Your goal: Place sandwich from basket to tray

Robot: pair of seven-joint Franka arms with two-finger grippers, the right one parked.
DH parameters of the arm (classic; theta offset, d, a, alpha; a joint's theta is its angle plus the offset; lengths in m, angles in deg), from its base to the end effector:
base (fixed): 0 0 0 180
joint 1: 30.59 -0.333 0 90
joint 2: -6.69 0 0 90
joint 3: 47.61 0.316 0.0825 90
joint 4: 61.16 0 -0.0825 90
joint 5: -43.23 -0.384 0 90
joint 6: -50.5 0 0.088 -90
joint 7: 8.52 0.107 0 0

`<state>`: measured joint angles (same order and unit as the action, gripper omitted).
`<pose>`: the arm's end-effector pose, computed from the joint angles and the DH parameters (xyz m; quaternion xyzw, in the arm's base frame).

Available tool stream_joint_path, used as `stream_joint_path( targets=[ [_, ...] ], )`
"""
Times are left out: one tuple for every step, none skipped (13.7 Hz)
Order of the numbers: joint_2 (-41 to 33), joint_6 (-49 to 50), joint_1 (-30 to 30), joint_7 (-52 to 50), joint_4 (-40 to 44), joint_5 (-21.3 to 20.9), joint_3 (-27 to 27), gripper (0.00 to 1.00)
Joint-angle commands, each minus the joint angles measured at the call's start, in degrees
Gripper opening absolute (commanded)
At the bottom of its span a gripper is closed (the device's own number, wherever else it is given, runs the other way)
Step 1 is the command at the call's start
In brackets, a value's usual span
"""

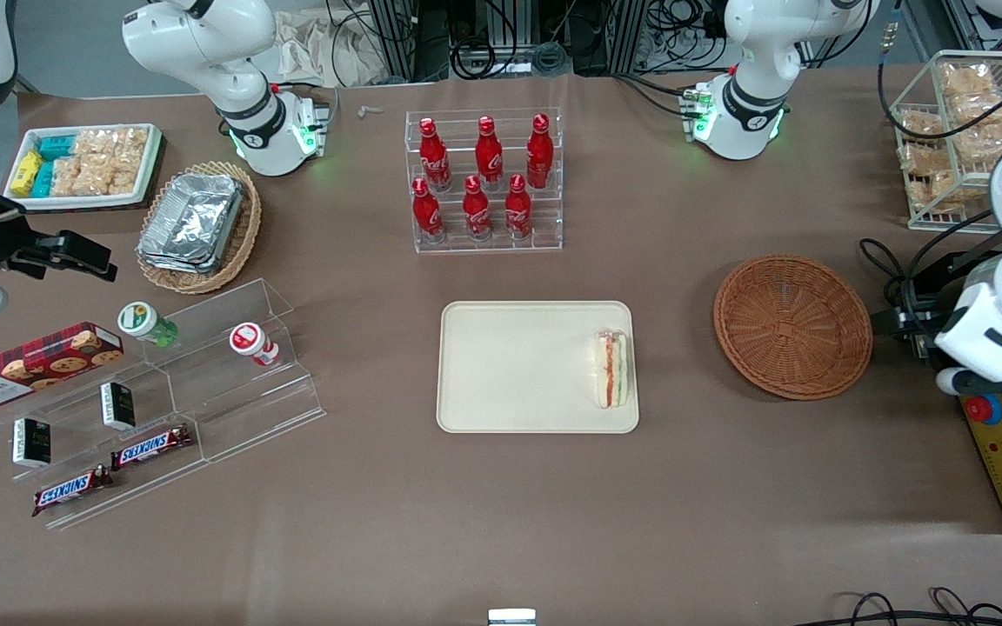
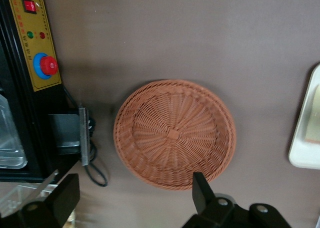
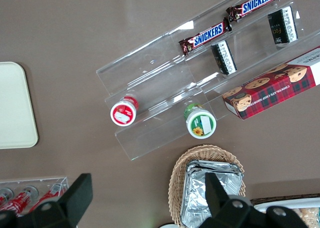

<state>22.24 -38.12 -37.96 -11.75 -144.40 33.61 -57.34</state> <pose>0.6241 0.0048 0.5201 -0.9944 -0.0034 0.0834 0.0651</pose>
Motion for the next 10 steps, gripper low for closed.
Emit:
stream_joint_path(
  targets=[
    [-3.0,2.1,2.3,5.2,-0.7,1.5,4.3,1.0],
    [-3.7,2.6,4.2,6.7,-0.7,2.7,8.0,1.0],
    [-4.1,2.7,7.8,8.9,-0.7,3.6,12.4,1.0],
    [-4.6,2.7,11.2,10.0,-0.7,4.6,17.2,1.0],
    [-4.6,2.7,12.9,10.3,-0.6,5.9,19.9,1.0],
    [-4.4,2.7,12.9,10.2,0.1,6.9,20.3,1.0],
    [-4.0,2.7,12.8,9.9,1.5,7.1,20.2,1.0],
    [-3.6,2.7,12.8,9.7,2.5,7.1,20.1,1.0],
    [-3.2,2.8,12.8,9.6,2.9,7.7,20.1,1.0],
    [-2.9,3.0,12.9,9.5,2.9,8.2,20.1,1.0]
  ],
)
